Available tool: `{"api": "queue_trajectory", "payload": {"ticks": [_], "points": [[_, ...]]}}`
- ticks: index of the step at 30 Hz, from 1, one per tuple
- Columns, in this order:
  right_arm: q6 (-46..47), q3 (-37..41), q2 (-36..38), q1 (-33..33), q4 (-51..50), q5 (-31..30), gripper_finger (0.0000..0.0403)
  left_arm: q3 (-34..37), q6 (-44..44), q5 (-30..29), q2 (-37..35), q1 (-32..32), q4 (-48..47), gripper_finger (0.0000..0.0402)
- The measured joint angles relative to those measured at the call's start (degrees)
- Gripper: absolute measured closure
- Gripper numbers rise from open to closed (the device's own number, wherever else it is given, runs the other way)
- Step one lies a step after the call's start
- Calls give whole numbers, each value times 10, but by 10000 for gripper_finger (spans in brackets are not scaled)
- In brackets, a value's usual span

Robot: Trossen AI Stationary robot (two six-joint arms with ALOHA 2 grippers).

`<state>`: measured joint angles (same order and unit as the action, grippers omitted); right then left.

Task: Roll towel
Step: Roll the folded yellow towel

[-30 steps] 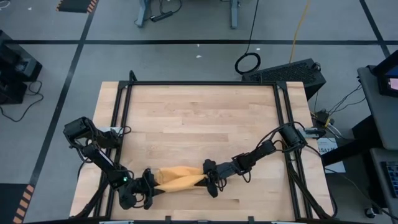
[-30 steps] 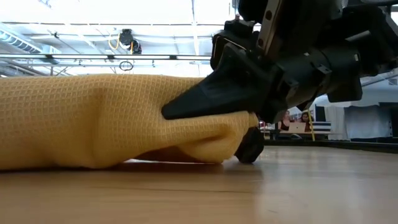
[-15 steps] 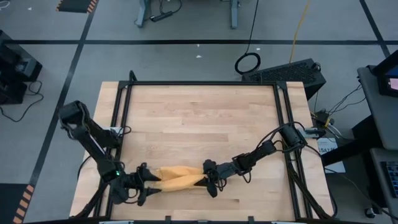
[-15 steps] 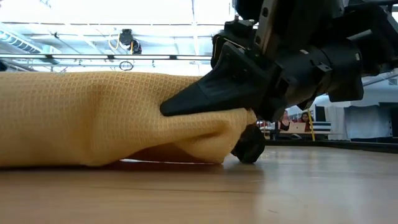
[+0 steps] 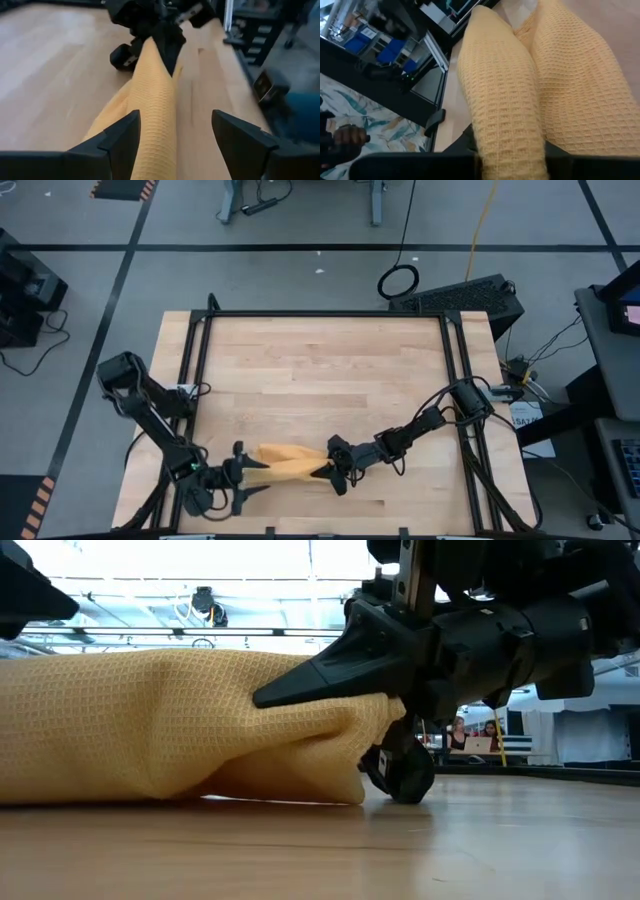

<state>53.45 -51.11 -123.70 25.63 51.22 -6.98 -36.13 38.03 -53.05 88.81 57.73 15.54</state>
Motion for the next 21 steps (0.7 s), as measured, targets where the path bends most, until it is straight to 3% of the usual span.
{"api": "queue_trajectory", "payload": {"ticks": [7,17,21], "points": [[-2,0,0,0,0,-6,368,-31,-74,-18,73,1,0,152],[-14,0,0,1,0,-7,368,-36,-82,-28,128,-3,-18,152],[-15,0,0,1,0,-6,368,-36,-37,-31,127,-14,-35,154]]}}
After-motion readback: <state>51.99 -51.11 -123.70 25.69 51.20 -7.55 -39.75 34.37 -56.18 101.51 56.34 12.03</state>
